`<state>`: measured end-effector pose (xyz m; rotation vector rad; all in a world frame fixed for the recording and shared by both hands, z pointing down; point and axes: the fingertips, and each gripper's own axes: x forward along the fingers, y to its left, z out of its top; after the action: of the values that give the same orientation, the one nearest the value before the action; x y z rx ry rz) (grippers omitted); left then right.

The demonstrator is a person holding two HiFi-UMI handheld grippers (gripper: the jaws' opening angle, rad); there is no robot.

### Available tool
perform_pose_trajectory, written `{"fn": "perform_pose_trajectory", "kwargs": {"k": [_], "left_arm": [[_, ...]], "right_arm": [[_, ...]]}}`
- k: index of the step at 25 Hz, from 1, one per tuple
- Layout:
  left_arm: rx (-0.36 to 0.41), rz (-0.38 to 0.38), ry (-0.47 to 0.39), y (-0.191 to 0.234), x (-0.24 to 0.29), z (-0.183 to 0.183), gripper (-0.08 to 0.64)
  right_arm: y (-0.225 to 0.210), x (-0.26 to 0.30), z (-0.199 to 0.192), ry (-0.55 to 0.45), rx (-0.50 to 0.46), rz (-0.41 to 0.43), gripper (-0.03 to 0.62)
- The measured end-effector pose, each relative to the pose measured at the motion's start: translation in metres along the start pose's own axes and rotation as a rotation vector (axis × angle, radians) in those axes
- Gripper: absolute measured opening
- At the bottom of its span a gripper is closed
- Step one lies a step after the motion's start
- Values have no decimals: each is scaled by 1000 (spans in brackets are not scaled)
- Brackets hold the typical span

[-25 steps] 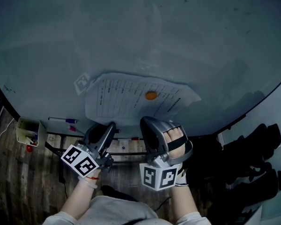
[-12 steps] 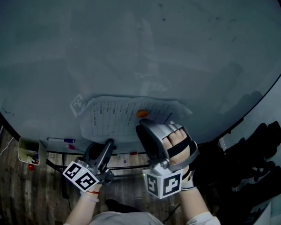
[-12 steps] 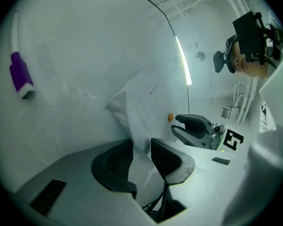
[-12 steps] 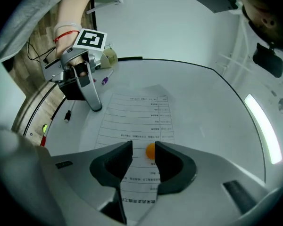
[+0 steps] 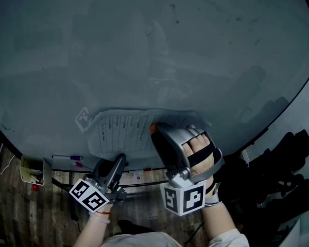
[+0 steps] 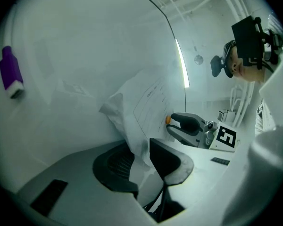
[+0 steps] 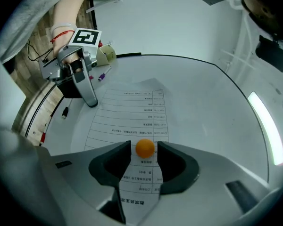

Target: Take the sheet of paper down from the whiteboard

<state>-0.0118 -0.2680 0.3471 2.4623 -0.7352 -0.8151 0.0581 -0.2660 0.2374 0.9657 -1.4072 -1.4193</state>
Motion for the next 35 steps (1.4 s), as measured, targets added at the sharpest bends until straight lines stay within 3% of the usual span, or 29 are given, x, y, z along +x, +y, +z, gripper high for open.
{"fn": "perform_pose_trajectory", "kwargs": {"k": [13, 20, 30, 35], "left_arm": [[20, -20, -5, -6, 6, 4, 103], [-14, -27, -44, -6, 5, 9, 19], [41, -1, -57, -9, 2, 15, 15], [21, -2, -53, -6, -2, 12, 15]], "right_arm": [[0, 6, 0, 27, 18, 24, 158], [0, 6, 0, 23, 37, 8, 133], [1, 6, -1, 31, 62, 8, 132], [5, 8, 2, 34, 70, 17, 132]]}}
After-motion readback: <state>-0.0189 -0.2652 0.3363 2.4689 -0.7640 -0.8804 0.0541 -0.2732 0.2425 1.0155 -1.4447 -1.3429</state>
